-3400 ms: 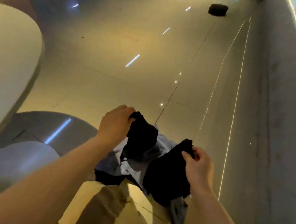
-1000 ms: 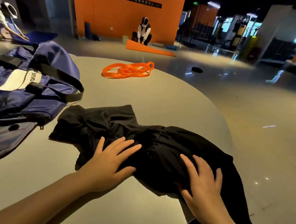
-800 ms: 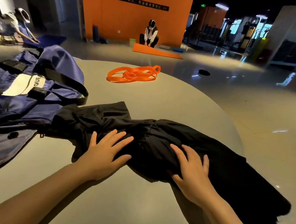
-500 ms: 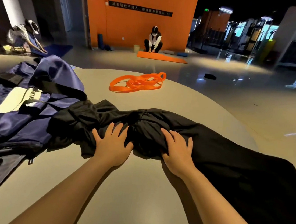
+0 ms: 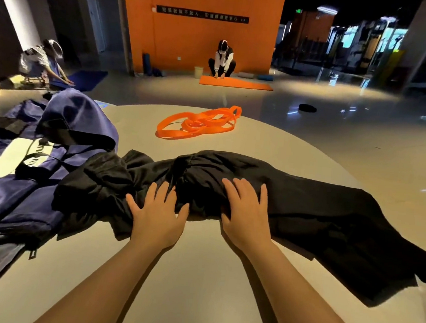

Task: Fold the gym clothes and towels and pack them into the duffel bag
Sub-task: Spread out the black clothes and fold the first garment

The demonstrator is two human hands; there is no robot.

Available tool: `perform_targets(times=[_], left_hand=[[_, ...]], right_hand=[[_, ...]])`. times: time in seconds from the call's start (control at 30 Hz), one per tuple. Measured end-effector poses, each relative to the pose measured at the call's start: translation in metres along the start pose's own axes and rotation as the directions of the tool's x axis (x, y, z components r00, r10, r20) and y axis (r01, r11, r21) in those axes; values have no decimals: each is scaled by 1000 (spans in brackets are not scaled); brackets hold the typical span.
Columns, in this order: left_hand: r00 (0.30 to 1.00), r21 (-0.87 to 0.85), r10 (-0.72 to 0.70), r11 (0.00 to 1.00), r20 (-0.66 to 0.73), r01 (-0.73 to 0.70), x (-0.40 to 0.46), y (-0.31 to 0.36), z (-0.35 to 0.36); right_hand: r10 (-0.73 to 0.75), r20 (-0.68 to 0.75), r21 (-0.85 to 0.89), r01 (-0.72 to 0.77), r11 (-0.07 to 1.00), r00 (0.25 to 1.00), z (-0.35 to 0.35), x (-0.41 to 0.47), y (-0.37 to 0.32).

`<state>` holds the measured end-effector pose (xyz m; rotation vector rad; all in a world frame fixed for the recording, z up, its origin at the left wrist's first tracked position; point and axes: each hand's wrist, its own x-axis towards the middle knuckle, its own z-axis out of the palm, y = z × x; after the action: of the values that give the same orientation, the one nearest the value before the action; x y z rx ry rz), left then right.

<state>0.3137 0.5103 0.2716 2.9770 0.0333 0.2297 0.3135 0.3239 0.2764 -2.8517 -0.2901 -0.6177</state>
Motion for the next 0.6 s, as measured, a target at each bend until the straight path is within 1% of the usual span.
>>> perform_targets(times=[0.07,0.1,0.17,0.2,0.3,0.37,0.47,0.53,0.6], left_hand=[[1000,-22,6,1000,1,-6,-1,3,-1],[1000,-50,9,999,-14,-10,-2,3,-3],[998,-99,16,995,-54,-21,-5,5,-8],[996,-93,35,995,-87,-43,-8,6,-10],[961,-72,158,981,-225,-178,-26,5,-9],[939,-108,237,957,-250,-271,-39,6,-9],[926,-146,331,922,-183,-359,-71,14,-14],[919,-167,379,905,-106,-392,-97,21,-18],[897,-178,438,880,-59,-441,-124,30,-24]], right_hand=[[-22,-70,-34,20,999,997,-6,-23,6],[-8,-91,-41,5,999,996,-11,-36,9],[57,-105,-57,-63,996,993,-23,-64,20],[92,-114,-68,-100,993,989,-30,-78,26],[165,-128,-80,-176,981,978,-50,-117,42],[214,-103,-34,-218,975,971,-61,-140,47],[265,-42,37,-264,964,963,-77,-161,47],[266,8,52,-266,963,964,-85,-174,43],[275,65,89,-280,956,959,-90,-188,41]])
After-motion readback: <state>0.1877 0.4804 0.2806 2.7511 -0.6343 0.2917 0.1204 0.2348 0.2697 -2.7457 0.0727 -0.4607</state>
